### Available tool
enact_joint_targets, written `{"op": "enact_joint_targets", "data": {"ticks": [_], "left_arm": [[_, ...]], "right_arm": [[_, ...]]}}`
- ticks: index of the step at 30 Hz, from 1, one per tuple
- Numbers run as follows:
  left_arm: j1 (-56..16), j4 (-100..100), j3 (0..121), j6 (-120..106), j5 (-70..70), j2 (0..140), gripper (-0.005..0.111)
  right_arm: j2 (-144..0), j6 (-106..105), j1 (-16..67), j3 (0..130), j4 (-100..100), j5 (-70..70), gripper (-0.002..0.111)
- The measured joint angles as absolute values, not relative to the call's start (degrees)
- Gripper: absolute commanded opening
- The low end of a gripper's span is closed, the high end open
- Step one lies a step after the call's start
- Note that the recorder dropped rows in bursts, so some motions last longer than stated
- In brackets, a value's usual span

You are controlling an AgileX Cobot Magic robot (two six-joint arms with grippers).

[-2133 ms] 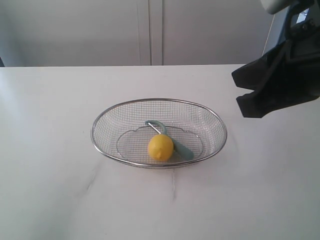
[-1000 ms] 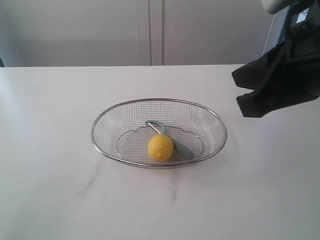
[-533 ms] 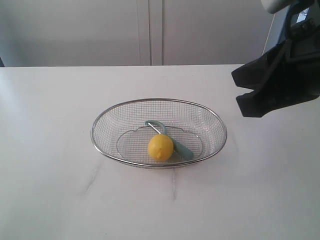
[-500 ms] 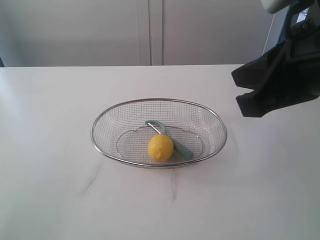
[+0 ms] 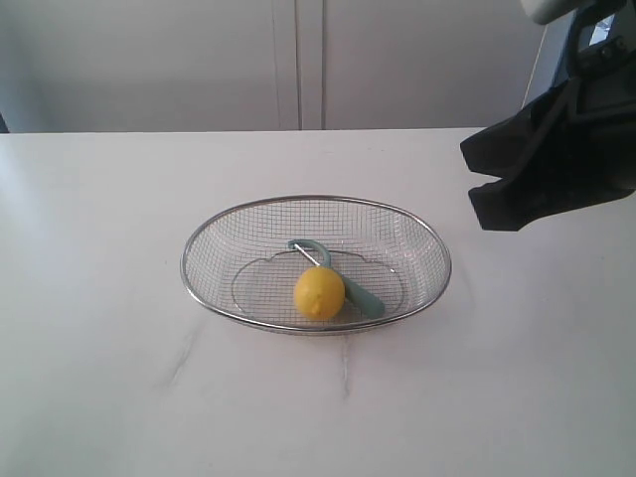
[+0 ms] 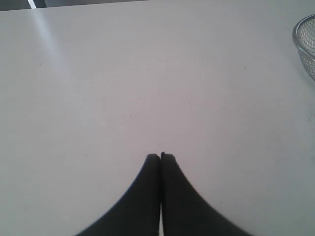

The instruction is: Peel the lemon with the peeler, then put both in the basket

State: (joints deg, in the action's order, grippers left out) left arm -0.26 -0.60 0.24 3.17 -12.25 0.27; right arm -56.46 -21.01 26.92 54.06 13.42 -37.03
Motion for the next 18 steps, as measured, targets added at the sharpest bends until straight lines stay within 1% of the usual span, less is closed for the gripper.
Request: {"op": "enact_joint_targets", "data": {"ticks": [18], "left_arm": [[-0.13, -0.60, 0.24, 3.96, -12.25, 0.27, 0.000]], "right_arm": [[-56.46, -21.01, 26.92, 54.06, 13.42, -37.03, 0.000]]}}
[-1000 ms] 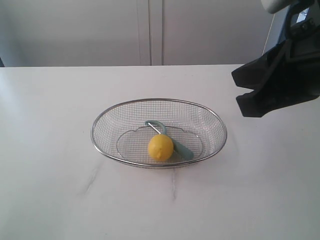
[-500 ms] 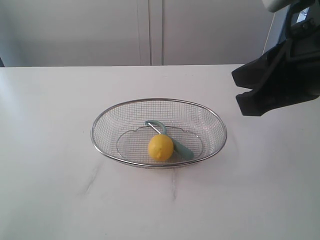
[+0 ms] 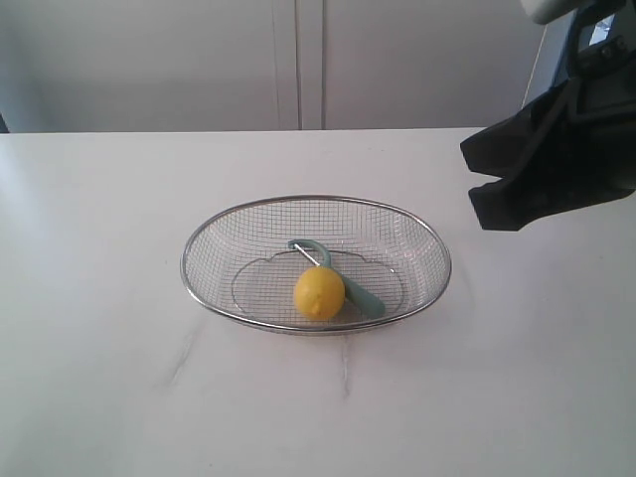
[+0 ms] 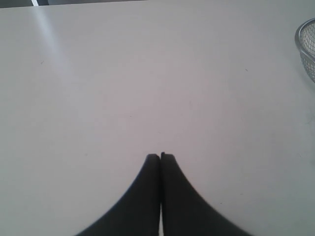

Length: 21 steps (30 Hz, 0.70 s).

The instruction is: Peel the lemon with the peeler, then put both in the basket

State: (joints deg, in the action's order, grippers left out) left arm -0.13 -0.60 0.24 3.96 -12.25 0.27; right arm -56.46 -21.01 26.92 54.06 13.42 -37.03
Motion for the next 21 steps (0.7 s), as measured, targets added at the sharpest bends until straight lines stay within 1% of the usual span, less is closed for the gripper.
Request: {"op": "enact_joint_targets", "data": {"ticks": [21], "left_arm": [[-0.13, -0.60, 0.24, 3.96, -12.25, 0.27, 0.000]], "right_arm": [[-56.10, -20.52, 26.92, 54.06, 13.54, -36.79, 0.000]]}}
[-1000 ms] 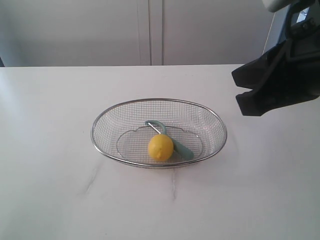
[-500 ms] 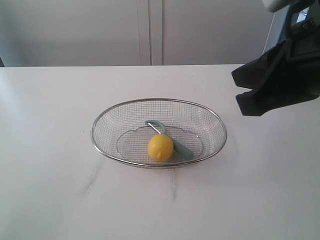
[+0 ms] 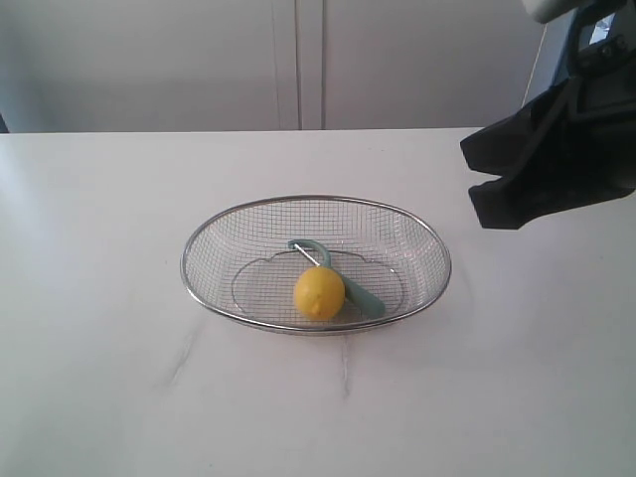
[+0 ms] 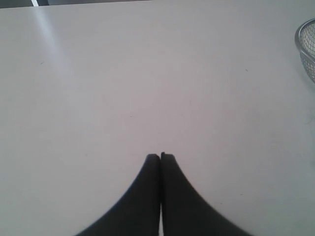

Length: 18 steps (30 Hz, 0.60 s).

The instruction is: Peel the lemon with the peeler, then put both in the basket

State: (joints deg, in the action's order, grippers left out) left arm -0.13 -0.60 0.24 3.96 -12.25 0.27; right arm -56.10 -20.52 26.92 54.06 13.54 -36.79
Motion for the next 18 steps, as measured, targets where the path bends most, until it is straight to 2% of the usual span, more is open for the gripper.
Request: {"op": "enact_joint_targets", "data": {"ticks": [6, 10, 14, 18], "left_arm": [[-0.13, -0.60, 0.24, 3.96, -12.25, 0.27, 0.000], [-0.13, -0.60, 0.24, 3.96, -12.25, 0.27, 0.000], [-0.13, -0.60, 0.24, 3.96, -12.25, 0.27, 0.000], [-0.13, -0.60, 0.24, 3.96, -12.25, 0.27, 0.000]], "right_arm": [[-44.78, -19.56, 24.94, 46.87, 16.91, -31.35, 0.000], [-30.45, -19.43, 16.04, 34.82, 21.44, -24.85, 0.000], [-18.74, -19.11, 5.22, 24.15, 24.34, -24.50, 0.000], [-15.81, -19.00, 2.72, 19.84, 26.15, -22.78, 0.000]]}}
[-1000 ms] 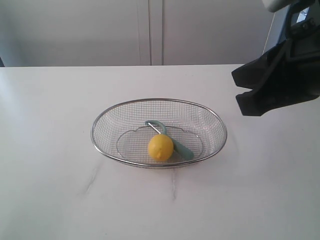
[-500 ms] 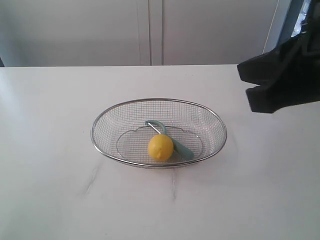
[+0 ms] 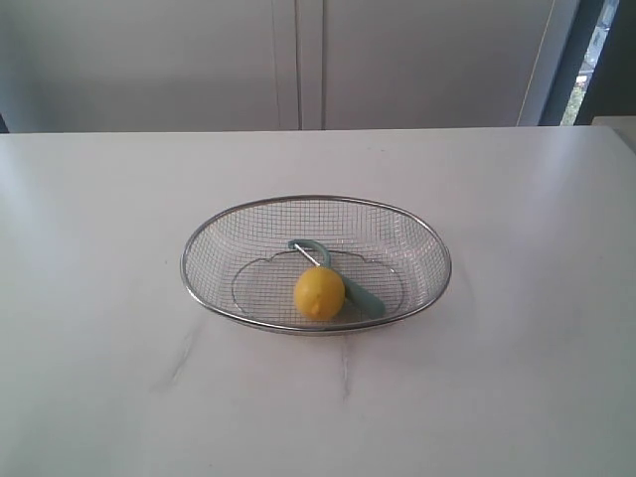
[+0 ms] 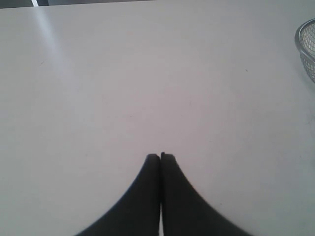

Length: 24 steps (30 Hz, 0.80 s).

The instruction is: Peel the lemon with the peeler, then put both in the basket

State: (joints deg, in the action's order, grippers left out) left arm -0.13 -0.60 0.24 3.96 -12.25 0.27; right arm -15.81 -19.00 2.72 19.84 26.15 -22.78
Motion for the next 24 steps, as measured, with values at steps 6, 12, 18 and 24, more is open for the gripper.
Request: {"op": "enact_joint_targets", "data": {"ticks": [6, 12, 18, 24], "left_arm": [[-0.13, -0.60, 0.24, 3.96, -12.25, 0.27, 0.000], [-0.13, -0.60, 0.24, 3.96, -12.25, 0.27, 0.000], [-0.13, -0.60, 0.24, 3.96, -12.25, 0.27, 0.000], [-0.13, -0.60, 0.24, 3.96, -12.14, 0.27, 0.000]], "right_arm": [[-15.45, -19.00, 2.52, 13.25, 28.18, -15.02, 0.000], [-8.14, -19.00, 2.52, 6.72, 28.18, -10.14, 0.000], [-0.79, -19.00, 2.47, 0.60, 28.18, -9.61, 0.000], [-0.37, -15.50, 2.37, 0.37, 18.29, -14.22, 0.000]]}}
